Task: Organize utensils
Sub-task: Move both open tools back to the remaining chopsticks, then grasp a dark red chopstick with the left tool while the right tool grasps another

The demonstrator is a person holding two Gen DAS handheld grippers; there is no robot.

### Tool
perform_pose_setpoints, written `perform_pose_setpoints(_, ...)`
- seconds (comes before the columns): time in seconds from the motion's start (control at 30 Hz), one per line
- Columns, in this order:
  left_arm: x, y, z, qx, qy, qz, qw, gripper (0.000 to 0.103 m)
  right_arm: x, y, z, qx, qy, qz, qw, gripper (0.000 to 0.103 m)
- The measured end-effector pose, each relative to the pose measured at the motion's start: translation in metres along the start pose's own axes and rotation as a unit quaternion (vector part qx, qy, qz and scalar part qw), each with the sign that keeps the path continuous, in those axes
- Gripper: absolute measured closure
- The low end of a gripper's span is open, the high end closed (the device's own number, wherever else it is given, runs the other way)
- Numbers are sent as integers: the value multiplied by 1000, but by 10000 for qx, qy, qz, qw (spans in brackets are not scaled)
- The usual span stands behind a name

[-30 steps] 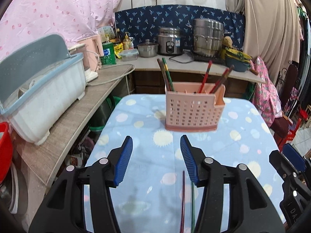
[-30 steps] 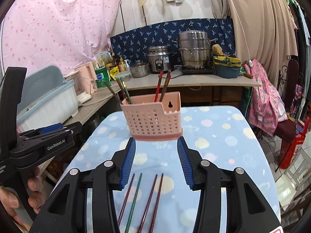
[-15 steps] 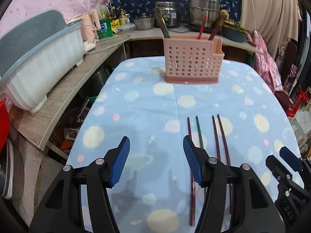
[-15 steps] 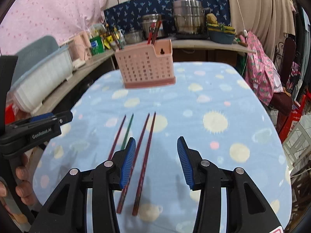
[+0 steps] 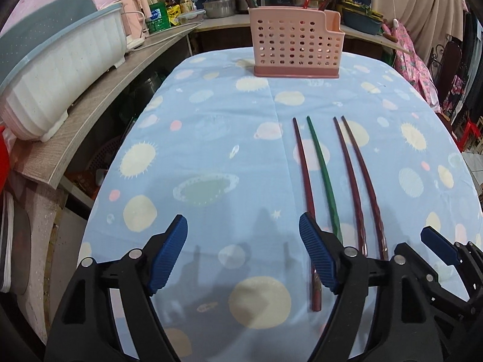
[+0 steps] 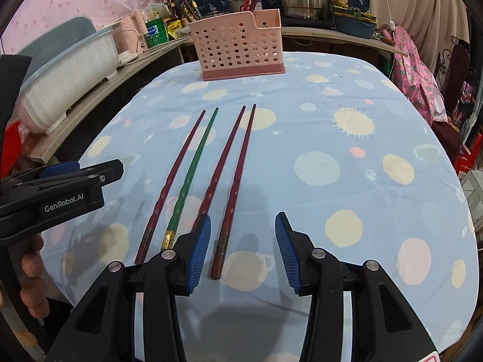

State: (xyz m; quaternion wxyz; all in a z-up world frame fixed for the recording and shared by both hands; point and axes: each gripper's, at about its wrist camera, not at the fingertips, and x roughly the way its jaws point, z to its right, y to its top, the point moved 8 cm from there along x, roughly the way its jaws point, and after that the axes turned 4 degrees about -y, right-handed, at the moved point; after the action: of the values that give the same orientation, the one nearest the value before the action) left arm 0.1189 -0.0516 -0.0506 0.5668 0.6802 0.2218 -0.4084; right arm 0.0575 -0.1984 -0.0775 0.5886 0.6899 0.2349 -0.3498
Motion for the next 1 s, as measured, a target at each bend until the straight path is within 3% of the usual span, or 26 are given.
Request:
perform_pose_setpoints(0.37, 5, -26, 3, 98, -55, -209, 9997, 29, 11, -17, -8, -131, -66, -172, 9997, 81)
perform_pose_setpoints(0.47, 6, -32, 8, 165, -98, -272, 9994, 29, 12, -19, -7, -123, -52, -176, 9998, 82)
perform_pose_setpoints(0.57, 6, -38, 13, 248, -150, -324, 9991, 29, 15, -23, -7, -162, -80, -237, 9996, 94)
perform_pose_setpoints(1.0, 16, -47, 27, 326, -361, -509, 9975, 29, 12, -25, -2, -105, -67, -206, 9997, 96)
